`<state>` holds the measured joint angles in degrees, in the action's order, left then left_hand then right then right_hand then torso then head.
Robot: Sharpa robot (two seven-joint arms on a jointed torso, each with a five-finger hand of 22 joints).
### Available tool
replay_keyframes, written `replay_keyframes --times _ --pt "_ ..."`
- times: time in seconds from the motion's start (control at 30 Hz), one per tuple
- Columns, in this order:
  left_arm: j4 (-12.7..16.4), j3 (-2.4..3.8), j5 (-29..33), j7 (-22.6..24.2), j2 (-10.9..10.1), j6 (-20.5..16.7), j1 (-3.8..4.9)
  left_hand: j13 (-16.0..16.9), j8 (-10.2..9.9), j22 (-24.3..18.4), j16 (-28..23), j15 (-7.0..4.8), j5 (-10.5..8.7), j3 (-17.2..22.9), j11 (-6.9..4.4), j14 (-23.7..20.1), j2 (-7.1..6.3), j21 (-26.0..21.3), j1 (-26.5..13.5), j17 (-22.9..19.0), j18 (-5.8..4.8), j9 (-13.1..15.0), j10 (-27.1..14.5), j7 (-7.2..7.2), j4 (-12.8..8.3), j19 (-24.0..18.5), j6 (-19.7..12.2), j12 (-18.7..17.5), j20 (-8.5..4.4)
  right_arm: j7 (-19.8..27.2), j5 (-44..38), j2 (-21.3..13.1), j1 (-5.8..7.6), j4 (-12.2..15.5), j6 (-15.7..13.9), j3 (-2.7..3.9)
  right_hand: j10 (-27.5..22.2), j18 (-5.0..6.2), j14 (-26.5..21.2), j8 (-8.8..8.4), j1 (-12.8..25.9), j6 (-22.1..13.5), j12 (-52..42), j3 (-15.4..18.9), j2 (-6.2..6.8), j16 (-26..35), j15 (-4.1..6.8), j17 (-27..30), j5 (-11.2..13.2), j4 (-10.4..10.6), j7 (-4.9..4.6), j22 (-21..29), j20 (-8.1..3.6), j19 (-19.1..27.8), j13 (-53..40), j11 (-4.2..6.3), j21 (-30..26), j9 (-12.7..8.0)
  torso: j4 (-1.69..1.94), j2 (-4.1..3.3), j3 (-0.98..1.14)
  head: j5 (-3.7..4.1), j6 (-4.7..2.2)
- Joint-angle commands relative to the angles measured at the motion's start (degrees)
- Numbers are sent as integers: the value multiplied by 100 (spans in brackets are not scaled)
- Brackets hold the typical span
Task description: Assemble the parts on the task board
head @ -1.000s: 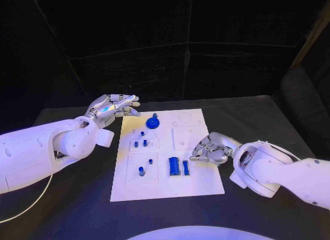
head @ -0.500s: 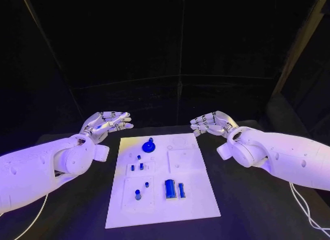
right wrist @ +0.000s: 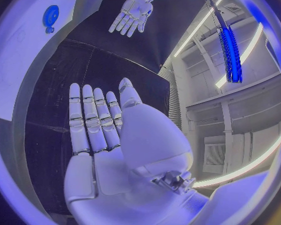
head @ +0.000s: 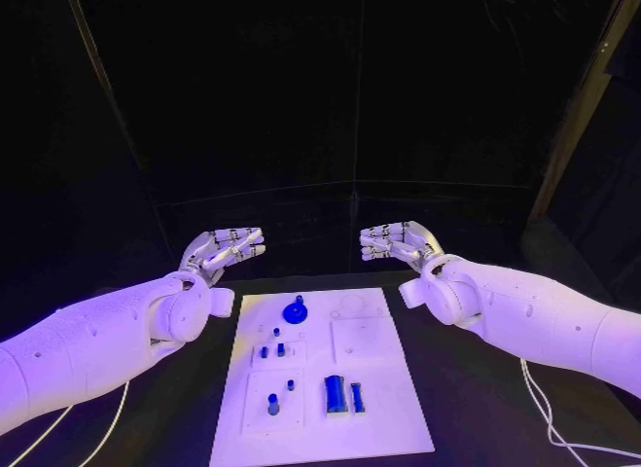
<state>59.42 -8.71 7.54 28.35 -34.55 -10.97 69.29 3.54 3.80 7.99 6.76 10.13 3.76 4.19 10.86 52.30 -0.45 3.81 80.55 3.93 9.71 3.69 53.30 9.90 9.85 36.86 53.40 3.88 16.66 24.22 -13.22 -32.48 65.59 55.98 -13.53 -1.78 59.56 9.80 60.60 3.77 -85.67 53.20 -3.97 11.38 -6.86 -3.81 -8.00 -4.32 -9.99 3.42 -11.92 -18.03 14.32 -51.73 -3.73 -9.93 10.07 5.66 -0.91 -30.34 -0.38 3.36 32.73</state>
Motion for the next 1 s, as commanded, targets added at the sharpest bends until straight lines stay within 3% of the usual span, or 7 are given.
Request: replay_keyframes --times 0.03,0.37,0.53,0.67,0.7,0.73,1.0 --pt "-19 1 5 4 16 -14 -6 -354 -380 -248 -215 -311 -376 -419 -328 -1576 45 -381 -2417 -393 -292 -369 -1614 -297 -300 -1122 -1602 -388 -502 9 11 13 0 -20 8 0 -1788 -294 -1818 -377 2592 -1596 397 -342 204 381 240 432 300 -342 358 553 -420 1543 373 299 -319 -566 3 3 1 -5 -2" --pt "632 185 -155 33 -202 -713 -198 -354 -380 -799 -676 -532 -376 -419 -570 -2749 45 -381 -4223 -393 -425 -369 -2808 -504 -511 -1947 -2799 -388 -869 121 280 -239 -111 679 -620 37 -3117 -422 -3147 -377 4488 -2782 397 -582 686 381 800 432 526 -342 615 955 -739 2660 373 519 -547 -566 78 -71 32 -286 140" --pt "1362 392 -336 67 -447 -1498 -414 -354 -380 -799 -676 -1013 -376 -419 -661 -3180 45 -381 -4888 -393 -507 -369 -3246 -587 -985 -2248 -3240 -388 -1008 247 581 -523 -236 1464 -1324 78 -3599 -500 -3644 -377 5181 -3214 397 -677 686 381 800 432 999 -342 713 1099 -855 3088 373 993 -1007 -566 91 -84 38 -336 165" --pt "2104 602 -519 101 -695 -2295 -632 -354 -380 -799 -676 -1013 -376 -419 -1086 -3535 45 -381 -5436 -393 -556 -369 -3605 -990 -985 -2497 -3604 -388 -1121 377 893 -816 -365 2277 -2053 120 -3999 -523 -4053 -377 5755 -3570 397 -1138 686 381 800 432 999 -342 1192 1219 -955 3441 373 993 -1007 -566 91 -84 38 -336 165" --pt "2239 640 -552 107 -741 -2440 -672 -354 -380 -799 -676 -1013 -376 -419 -1086 -3607 45 -381 -5545 -393 -971 -369 -3677 -990 -985 -2546 -3677 -388 -1145 403 952 -873 -390 2433 -2193 128 -4054 -556 -4110 -377 5835 -3622 397 -1138 686 381 800 432 999 -342 1192 1235 -968 3489 373 993 -1007 -566 91 -84 38 -336 165" --pt "2367 676 -584 113 -784 -2577 -710 -354 -380 -799 -676 -1013 -376 -419 -1086 -3650 45 -381 -5612 -393 -971 -369 -3725 -990 -985 -2579 -3719 -388 -1157 425 1007 -923 -412 2574 -2320 135 -4140 -980 -4195 -377 5954 -3693 397 -1138 686 381 800 432 999 -342 1192 1259 -988 3564 373 993 -1007 -566 91 -84 38 -336 165" --pt "3010 859 -743 142 -999 -3268 -900 -354 -380 -799 -676 -1013 -376 -419 -1086 -4106 45 -381 -6321 -393 -971 -369 -4190 -990 -985 -2904 -4188 -388 -1666 546 1296 -1195 -532 3327 -2996 175 -4659 -980 -4727 -377 6702 -4159 397 -1138 686 381 800 432 999 -342 1192 1803 -1432 4014 373 993 -1007 -566 91 -84 38 -336 165"
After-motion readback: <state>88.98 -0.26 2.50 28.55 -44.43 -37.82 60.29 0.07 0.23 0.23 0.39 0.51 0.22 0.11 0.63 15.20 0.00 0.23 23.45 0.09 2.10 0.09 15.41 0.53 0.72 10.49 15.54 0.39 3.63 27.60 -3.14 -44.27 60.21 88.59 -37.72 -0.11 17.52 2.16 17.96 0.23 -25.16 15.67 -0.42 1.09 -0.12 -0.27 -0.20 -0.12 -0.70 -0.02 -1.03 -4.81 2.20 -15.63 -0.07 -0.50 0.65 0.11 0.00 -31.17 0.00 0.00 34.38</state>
